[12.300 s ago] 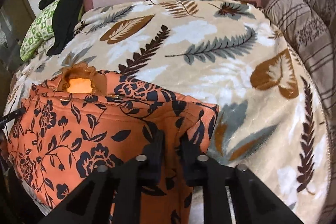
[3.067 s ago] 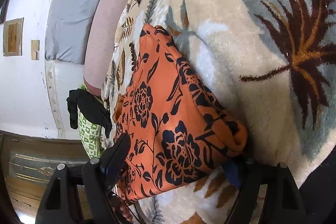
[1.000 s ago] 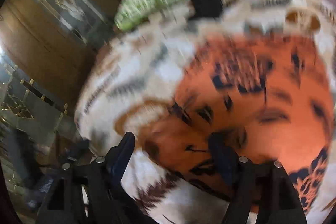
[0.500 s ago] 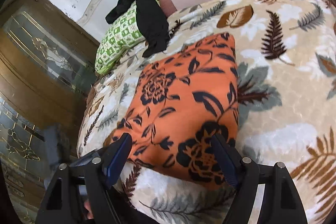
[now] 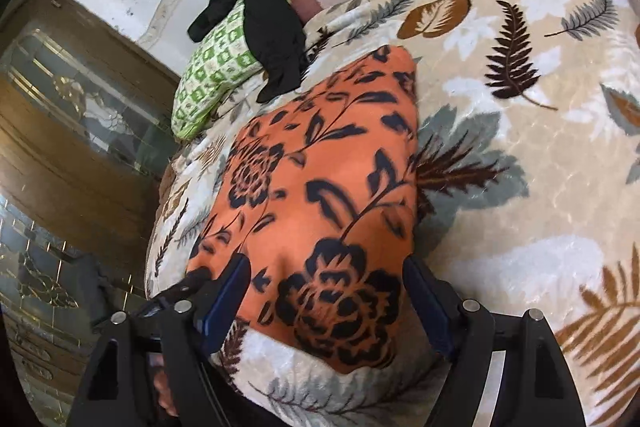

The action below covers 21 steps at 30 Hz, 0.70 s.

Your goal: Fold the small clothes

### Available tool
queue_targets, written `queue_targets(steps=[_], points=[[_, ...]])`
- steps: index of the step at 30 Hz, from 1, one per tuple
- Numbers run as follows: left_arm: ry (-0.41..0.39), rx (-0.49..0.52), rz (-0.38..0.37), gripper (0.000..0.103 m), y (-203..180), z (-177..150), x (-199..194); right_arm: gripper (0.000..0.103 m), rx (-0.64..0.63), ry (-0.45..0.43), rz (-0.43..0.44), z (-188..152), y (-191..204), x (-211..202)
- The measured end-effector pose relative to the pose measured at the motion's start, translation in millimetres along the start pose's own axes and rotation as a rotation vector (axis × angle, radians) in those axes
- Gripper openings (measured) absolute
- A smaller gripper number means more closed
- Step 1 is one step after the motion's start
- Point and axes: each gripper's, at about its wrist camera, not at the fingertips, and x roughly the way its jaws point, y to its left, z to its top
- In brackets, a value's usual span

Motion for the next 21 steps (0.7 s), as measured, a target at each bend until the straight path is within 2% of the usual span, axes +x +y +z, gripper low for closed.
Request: queue_targets(steps=[2, 5, 7, 9, 11, 12, 14, 15, 16, 17, 19, 21], points=[[-0.043, 0.074, -0.014, 0.059, -13.2, 12.1, -7.9, 0.081, 0.034, -0.009, 0.000, 10.0, -12.9, -2.0], [-0.070, 0.210, -0.036, 0.059, -45.5, 35.7, 4.6, 0.081, 0.097, 0.010, 0.018, 24.6, -33.5, 3.4], [-0.044, 0.293, -0.049, 0.059, -67.1, 47.9, 27.4, 0.081, 0.141, 0.039, 0.060, 36.8, -46.4, 12.6], [0.008, 0.351, -0.010, 0.059, -78.5, 53.4, 54.8, 0.082, 0.189, 0.064, 0.096, 50.9, -56.9, 24.2], [0.105, 0.363, 0.068, 0.059, -76.0, 55.8, 92.0, 0.082, 0.256, 0.111, 0.164, 65.2, -67.9, 42.3], [0.136, 0.351, 0.065, 0.059, -73.5, 56.3, 103.5, 0.082, 0.288, 0.125, 0.176, 71.2, -72.5, 50.4], [0.145, 0.324, 0.051, 0.063, -67.9, 56.6, 107.9, 0.082, 0.346, 0.164, 0.225, 83.3, -80.8, 72.2], [0.143, 0.320, 0.049, 0.063, -66.2, 56.5, 107.2, 0.081, 0.393, 0.210, 0.267, 87.7, -85.0, 88.5], [0.143, 0.318, 0.049, 0.063, -64.6, 56.5, 107.2, 0.067, 0.396, 0.222, 0.249, 90.0, -83.9, 94.4], [0.145, 0.316, 0.045, 0.065, -62.3, 55.4, 106.0, 0.047, 0.367, 0.218, 0.218, 92.8, -77.7, 95.2], [0.148, 0.304, 0.035, 0.070, -57.0, 54.5, 108.4, 0.041, 0.286, 0.183, 0.177, 93.9, -63.1, 88.1], [0.154, 0.307, 0.036, 0.070, -58.0, 52.5, 115.5, 0.041, 0.325, 0.209, 0.113, 84.7, -75.3, 98.4]])
